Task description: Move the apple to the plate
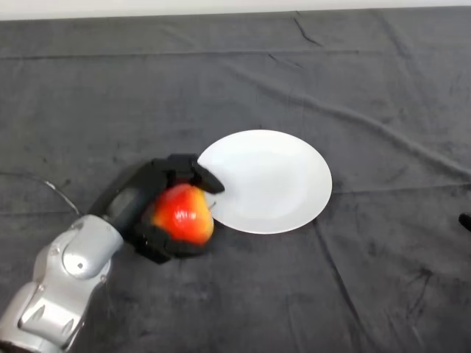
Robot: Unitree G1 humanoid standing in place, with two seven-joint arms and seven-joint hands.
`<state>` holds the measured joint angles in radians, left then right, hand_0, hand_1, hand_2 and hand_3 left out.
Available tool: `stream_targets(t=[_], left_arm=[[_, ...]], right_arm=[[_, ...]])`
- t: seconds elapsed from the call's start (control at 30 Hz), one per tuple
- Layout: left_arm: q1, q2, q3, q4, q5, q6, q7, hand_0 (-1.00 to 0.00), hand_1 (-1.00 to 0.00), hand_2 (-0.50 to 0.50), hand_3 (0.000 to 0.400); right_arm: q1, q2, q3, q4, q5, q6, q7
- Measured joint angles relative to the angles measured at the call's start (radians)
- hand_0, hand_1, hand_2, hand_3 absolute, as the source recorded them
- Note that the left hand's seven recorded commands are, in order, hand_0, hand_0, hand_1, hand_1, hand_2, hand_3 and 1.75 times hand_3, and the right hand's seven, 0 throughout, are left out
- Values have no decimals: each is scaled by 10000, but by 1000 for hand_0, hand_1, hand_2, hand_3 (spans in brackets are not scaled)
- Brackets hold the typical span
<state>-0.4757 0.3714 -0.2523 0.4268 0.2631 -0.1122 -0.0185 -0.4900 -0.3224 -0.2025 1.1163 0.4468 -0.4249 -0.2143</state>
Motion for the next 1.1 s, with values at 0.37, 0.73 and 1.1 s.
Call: stream_targets(t=[0.37,0.73,1.1], left_arm=[[-1454,-873,-173,2908,168,-1016,545,-1000,-1000,0,400],[-2366,-1742,-972,4801,133,-2059,753,-1000,-1000,0,400],[-3004,-1866,-1336,6018,-156,-2774,601,0,0,0,0]], right_arm=[[3,-3,-4,-3,-1,-25,1],[2,-2,-2,-2,1,-91,2],[2,-4,-3,10,2,-125,5]])
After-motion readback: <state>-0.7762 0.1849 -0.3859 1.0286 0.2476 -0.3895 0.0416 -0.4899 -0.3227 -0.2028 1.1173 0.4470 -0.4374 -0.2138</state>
